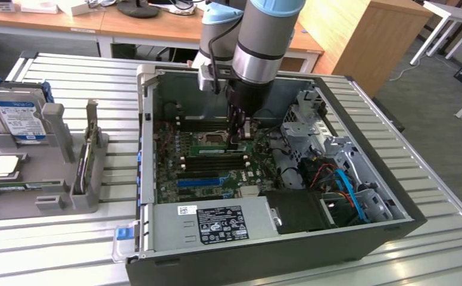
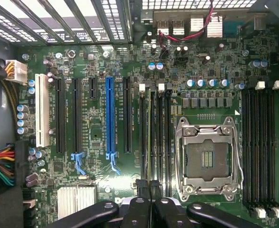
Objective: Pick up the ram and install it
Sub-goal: 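Insert the ram into the slot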
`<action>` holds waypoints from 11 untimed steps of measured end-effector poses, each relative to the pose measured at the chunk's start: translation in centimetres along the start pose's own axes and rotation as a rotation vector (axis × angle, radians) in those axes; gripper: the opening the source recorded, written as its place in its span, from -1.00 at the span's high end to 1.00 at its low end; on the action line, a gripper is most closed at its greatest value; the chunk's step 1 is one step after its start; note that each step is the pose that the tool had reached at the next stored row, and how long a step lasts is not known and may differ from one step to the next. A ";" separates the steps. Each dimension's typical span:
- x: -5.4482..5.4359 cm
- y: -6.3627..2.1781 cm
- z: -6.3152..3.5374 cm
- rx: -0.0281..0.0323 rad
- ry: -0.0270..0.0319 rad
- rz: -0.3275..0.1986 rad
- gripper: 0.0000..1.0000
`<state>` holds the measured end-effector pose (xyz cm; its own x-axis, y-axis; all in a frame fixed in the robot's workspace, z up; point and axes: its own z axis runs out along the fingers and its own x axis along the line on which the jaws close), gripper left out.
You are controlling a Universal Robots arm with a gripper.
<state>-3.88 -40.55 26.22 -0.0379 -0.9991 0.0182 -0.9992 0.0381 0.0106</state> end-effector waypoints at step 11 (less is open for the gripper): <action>0.0 0.19 0.20 0.0002 -0.0006 0.000 0.76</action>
<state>-4.07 -40.52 26.02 -0.0379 -0.9991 0.0177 -0.9992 0.0380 0.0104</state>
